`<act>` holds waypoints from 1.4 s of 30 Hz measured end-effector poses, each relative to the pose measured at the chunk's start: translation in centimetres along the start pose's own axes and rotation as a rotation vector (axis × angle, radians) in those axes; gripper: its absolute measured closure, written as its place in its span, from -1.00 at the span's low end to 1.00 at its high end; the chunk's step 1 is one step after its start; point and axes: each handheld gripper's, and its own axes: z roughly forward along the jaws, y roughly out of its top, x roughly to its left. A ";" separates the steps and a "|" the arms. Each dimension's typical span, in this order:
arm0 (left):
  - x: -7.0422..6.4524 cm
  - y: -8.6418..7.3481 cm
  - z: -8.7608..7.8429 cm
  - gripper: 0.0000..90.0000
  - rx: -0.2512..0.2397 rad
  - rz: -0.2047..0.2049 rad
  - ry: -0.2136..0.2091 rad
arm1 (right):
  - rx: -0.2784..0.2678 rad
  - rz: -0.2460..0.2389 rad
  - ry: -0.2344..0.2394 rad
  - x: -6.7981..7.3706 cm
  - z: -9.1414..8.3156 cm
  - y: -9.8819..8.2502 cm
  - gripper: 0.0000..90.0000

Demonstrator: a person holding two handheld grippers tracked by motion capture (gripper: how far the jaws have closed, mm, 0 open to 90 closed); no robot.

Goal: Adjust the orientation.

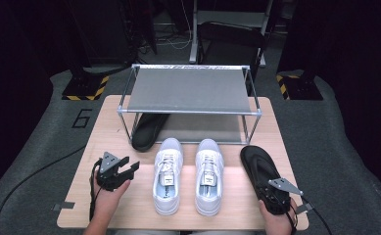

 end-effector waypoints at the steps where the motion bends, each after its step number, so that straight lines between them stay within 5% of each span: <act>1: 0.0 0.0 0.0 0.13 -0.001 -0.002 0.000 | 0.003 0.000 0.005 0.0 -0.1 0.0 0.86; 9: 0.0 -0.2 -0.2 0.14 -0.007 -0.003 0.003 | -0.003 -0.010 0.024 -0.1 -0.5 -0.4 0.83; 17: -0.1 -0.3 -0.3 0.14 -0.012 -0.007 0.003 | -0.010 -0.011 -0.024 0.0 -0.6 -0.5 0.46; 19: -0.2 -0.2 -0.3 0.14 -0.010 -0.006 0.001 | -0.042 -0.012 -0.033 0.2 -0.9 -0.3 0.47; 32: -0.2 -0.6 -0.3 0.14 -0.021 -0.019 0.002 | 0.017 -0.027 -0.018 0.3 -0.7 -1.0 0.49; 42: 0.0 -0.7 -0.3 0.13 -0.016 -0.027 0.002 | 0.016 -0.027 0.021 -0.3 -1.2 -1.2 0.70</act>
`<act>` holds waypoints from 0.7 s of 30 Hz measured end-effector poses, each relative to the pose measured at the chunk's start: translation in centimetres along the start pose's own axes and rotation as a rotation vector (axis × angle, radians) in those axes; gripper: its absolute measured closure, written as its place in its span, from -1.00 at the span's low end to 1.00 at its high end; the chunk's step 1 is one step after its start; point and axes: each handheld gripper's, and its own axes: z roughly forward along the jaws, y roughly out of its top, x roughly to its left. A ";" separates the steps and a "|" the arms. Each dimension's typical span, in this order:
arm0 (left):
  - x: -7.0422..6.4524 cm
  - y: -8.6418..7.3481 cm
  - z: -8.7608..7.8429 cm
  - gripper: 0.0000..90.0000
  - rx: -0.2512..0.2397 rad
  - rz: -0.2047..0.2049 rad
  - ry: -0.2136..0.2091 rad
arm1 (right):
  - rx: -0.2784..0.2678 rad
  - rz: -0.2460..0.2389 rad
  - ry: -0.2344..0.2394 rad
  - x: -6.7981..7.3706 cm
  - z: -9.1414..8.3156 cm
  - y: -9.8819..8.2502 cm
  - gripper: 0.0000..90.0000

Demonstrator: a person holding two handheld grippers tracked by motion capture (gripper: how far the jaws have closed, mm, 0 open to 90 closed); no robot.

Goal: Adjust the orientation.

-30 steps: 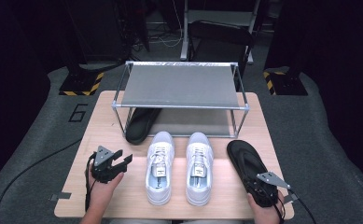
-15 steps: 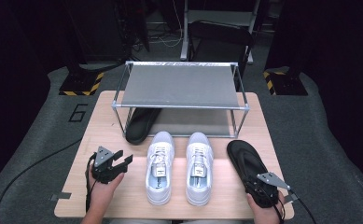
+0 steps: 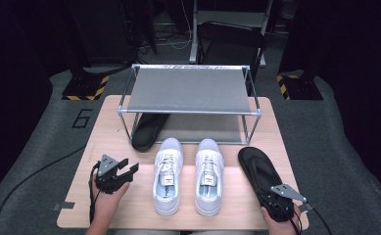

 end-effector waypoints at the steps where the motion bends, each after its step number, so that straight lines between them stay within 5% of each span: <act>1: 0.0 0.0 0.0 0.14 0.002 -0.002 -0.001 | 0.001 0.004 -0.001 0.0 0.0 0.0 0.73; 3: 0.0 0.0 0.0 0.14 0.000 -0.004 -0.001 | 0.001 -0.009 0.008 0.1 0.1 0.1 0.85; 21: 0.2 -0.2 -0.1 0.14 -0.007 -0.013 0.005 | 0.005 -0.008 0.025 -0.1 0.1 0.1 0.88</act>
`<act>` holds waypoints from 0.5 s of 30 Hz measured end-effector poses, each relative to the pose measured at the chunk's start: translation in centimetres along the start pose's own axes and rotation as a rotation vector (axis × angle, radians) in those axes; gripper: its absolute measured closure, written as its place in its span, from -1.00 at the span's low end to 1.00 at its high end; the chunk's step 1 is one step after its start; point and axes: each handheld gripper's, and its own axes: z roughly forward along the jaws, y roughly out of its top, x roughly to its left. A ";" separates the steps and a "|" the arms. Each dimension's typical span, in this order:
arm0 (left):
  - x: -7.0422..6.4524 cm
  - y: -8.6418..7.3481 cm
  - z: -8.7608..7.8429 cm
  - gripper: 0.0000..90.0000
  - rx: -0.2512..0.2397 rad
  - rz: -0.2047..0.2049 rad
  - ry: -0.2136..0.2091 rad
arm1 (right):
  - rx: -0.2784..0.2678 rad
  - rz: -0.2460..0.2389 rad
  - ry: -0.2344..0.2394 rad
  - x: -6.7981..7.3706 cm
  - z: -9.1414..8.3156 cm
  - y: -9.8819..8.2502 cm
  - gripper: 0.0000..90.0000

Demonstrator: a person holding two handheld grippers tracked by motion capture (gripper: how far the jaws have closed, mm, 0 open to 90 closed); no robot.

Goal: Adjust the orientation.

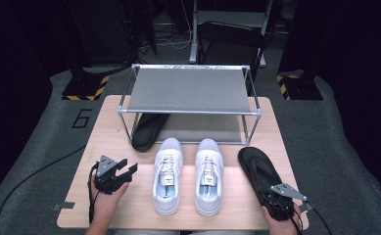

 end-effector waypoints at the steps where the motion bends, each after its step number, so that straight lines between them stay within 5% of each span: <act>1: 0.0 0.0 0.0 0.14 -0.001 -0.001 0.000 | -0.003 0.002 -0.001 0.0 0.0 0.0 0.88; 15: 0.1 -0.1 -0.1 0.13 -0.002 0.001 0.003 | -0.022 -0.011 -0.008 0.8 -0.5 0.1 0.88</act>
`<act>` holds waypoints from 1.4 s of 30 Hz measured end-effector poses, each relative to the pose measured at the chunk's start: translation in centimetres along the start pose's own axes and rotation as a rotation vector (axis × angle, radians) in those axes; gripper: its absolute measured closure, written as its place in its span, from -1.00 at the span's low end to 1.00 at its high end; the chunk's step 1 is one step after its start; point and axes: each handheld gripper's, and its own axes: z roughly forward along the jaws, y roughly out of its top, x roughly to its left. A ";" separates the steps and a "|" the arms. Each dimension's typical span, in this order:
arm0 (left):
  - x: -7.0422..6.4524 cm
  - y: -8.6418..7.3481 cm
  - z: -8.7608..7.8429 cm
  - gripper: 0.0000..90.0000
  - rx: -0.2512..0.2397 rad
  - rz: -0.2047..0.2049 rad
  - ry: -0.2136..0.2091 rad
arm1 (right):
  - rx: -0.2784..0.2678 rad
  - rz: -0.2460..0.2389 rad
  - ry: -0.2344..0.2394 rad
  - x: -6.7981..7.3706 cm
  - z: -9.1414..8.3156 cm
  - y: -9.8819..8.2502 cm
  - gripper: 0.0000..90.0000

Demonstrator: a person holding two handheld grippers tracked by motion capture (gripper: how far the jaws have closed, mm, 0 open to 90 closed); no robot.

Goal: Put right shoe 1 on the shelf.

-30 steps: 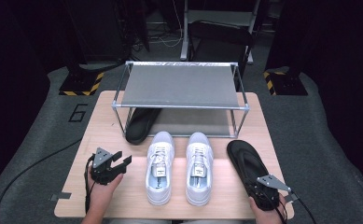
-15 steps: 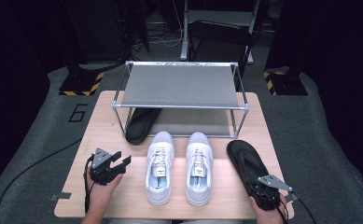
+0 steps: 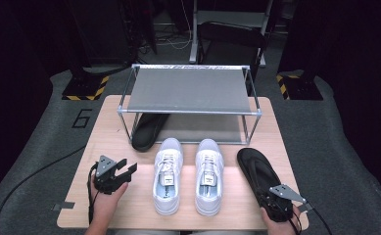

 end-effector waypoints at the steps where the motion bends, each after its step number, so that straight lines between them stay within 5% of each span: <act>1: 0.0 0.0 0.0 0.14 0.004 0.003 -0.001 | 0.004 0.006 0.002 0.1 0.0 0.0 0.88; 23: 0.3 -0.6 -0.5 0.12 0.008 -0.005 0.005 | -0.029 -0.032 0.049 1.7 -0.7 2.3 0.88; 42: 1.1 -2.2 -1.1 0.11 -0.001 -0.032 0.016 | -0.045 -0.049 0.078 3.9 2.9 6.0 0.88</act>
